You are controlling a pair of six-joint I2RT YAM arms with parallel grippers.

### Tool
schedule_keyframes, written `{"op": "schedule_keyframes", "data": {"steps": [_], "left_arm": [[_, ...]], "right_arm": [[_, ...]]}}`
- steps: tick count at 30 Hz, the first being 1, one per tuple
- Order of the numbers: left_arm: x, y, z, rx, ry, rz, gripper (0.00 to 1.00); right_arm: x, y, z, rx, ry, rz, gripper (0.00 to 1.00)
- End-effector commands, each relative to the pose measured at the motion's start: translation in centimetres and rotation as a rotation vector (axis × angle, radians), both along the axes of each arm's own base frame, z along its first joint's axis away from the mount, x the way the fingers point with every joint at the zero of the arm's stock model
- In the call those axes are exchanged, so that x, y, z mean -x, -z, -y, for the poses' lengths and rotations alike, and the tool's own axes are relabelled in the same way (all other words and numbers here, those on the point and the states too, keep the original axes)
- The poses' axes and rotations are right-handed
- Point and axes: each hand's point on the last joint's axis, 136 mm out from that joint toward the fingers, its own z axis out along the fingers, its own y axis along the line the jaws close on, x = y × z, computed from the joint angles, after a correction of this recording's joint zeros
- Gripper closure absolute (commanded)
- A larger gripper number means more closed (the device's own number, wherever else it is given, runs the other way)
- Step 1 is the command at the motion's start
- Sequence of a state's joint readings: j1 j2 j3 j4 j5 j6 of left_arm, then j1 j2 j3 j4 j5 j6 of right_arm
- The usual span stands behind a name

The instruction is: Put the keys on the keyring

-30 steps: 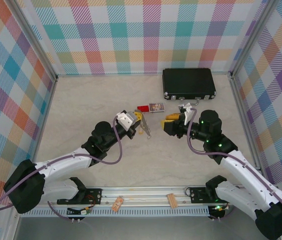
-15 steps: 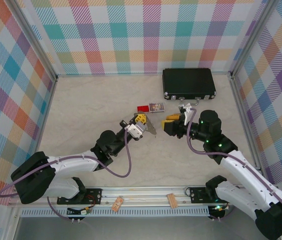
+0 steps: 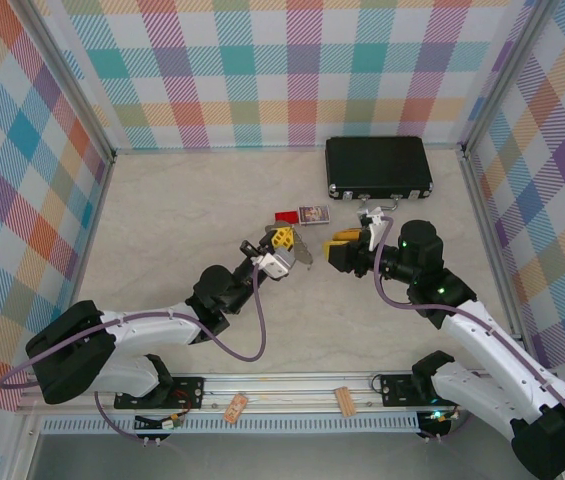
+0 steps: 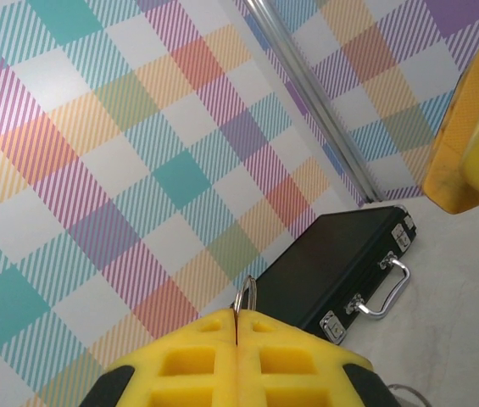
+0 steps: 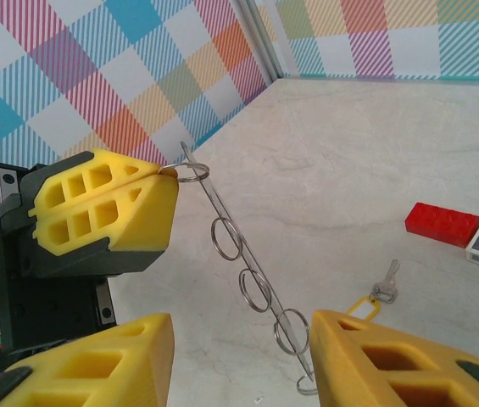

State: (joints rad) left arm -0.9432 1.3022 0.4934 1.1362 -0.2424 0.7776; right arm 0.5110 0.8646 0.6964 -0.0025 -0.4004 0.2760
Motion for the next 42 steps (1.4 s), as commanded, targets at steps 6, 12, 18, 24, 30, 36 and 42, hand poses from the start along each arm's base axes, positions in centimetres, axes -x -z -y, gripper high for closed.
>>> {"op": "schedule_keyframes", "data": {"steps": [6,12,18,24,30,36,42], "left_arm": [[0.6,-0.6,0.0,0.073,0.029,-0.043,1.00],[1.2,0.7,1.1,0.105,0.127,-0.284,1.00],[2.8,0.3,2.2,0.179,0.270,-0.470,1.00],[3.9,-1.1,1.9,0.271,0.419,-0.610,1.00],[4.1,-2.2,1.2,0.338,0.525,-0.690,1.00],[4.5,-3.0,1.0,0.386,0.608,-0.745,1.00],[4.9,-3.4,1.1,0.391,0.655,-0.768,1.00]], "right_arm": [[0.1,-1.7,0.1,-0.027,0.003,0.025,0.55],[0.1,-1.7,0.0,-0.034,-0.006,0.038,0.54],[0.3,-2.2,-0.5,-0.041,-0.040,0.078,0.58],[1.0,-2.7,-1.6,-0.069,-0.128,0.071,0.62],[1.9,-2.7,-2.2,-0.091,-0.197,0.073,0.64],[2.5,-2.6,-3.1,-0.099,-0.281,0.053,0.66],[2.5,-2.7,-3.6,-0.108,-0.320,0.050,0.67]]}}
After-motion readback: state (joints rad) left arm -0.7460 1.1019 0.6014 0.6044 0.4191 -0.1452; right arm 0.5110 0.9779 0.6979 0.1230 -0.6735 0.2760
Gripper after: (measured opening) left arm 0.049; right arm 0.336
